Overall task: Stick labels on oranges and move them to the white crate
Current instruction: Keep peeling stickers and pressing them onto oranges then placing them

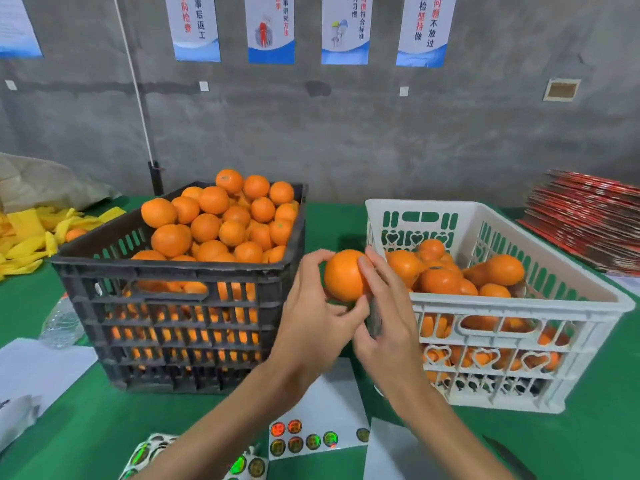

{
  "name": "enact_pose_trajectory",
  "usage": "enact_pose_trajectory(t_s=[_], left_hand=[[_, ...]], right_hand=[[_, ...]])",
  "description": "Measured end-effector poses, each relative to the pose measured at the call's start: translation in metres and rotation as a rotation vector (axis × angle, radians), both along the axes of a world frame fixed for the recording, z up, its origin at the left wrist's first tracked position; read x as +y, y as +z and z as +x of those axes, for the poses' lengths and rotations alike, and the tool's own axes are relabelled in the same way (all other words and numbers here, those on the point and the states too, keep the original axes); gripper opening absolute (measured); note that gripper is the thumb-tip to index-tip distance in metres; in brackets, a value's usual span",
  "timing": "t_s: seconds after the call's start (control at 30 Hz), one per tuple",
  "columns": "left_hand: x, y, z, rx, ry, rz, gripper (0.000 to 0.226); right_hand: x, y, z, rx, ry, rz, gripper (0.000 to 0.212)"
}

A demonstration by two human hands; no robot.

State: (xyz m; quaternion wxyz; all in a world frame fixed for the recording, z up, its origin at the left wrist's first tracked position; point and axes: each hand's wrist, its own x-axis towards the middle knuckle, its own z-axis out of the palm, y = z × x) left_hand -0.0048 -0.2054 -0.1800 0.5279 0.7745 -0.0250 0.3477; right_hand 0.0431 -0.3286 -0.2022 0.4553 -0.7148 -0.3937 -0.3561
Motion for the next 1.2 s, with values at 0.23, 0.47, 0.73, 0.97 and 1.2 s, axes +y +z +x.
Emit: enact_pose_trajectory(t_s=[0.23,0.47,0.73,0.97,1.2], left_hand=[[0.014,-0.110,-0.017,0.370,-0.153,0.145,0.070],[0.024,-0.157,-0.024,0.406,-0.104,0.012,0.068],[0.018,-0.164,-0.026,0.344,-0.052,0.058,0.064],[0.019,-0.172,-0.023,0.355,-0.026,0.112,0.066],[0.022,-0.183,-0.019,0.377,0.032,0.202,0.072]], right_hand=[[-0.048,-0.098,-0.021,-0.160,0.037,-0.513,0.055],[-0.074,-0.141,-0.020,0.238,-0.038,-0.695,0.054],[-0.053,-0.135,-0.019,0.438,-0.108,-0.596,0.043],[-0.046,-0.138,-0.024,0.487,-0.131,-0.623,0.044],[-0.041,-0.136,-0.023,0.770,-0.075,-0.422,0.017]])
